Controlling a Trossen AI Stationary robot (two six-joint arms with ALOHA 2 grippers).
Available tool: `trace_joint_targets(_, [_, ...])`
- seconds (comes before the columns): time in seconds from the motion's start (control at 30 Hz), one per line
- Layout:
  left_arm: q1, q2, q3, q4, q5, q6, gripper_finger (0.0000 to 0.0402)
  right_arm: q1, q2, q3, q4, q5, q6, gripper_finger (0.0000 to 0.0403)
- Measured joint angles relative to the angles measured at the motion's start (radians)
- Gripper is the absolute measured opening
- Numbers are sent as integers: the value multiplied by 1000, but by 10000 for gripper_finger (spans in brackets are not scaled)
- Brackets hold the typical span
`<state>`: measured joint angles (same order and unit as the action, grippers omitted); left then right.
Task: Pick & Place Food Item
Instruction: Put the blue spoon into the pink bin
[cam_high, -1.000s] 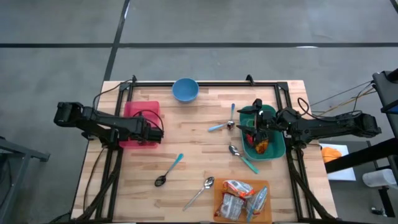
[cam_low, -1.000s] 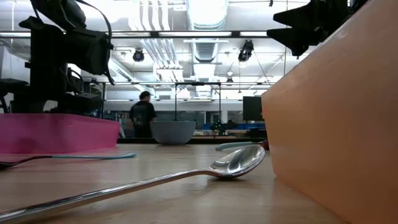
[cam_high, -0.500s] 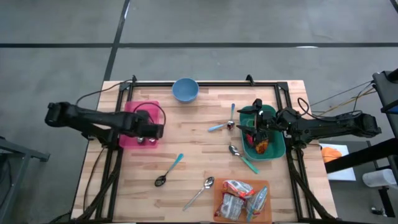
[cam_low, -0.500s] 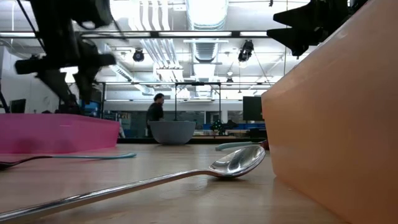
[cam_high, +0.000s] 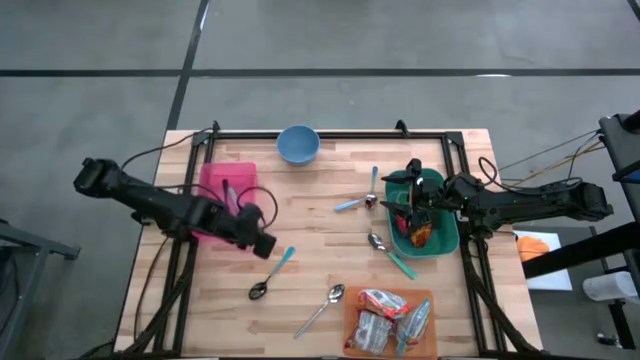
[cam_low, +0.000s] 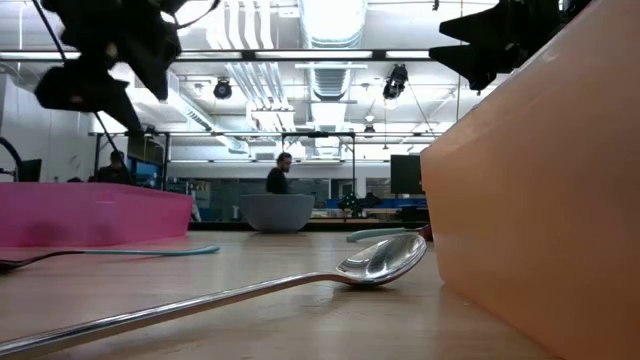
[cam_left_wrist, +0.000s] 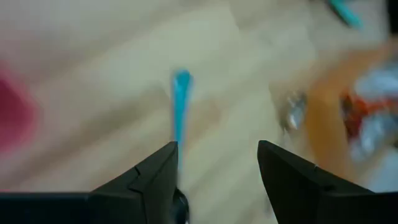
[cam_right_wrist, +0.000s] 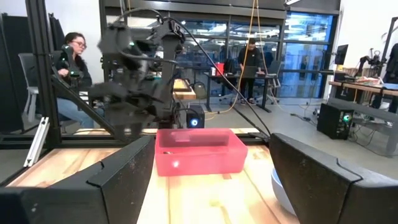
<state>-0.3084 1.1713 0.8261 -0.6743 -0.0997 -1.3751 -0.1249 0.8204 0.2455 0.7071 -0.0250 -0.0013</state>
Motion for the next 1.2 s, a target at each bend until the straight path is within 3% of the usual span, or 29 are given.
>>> trace_joint_targets(0.23, [-163,38,-27,35,26,-89,221,0,0,0,0,0,0,316])
trace_joint_targets(0.37, [-213,59,-90,134,26,-119,221,0,0,0,0,0,0,316])
trace_joint_targets(0.83, [-222,69,-399,629,79,-92,221,0,0,0,-1,0,0,316])
trace_joint_targets(1.2, [-220,70,-455,655,69,-92,221,0,0,0,-1,0,0,316])
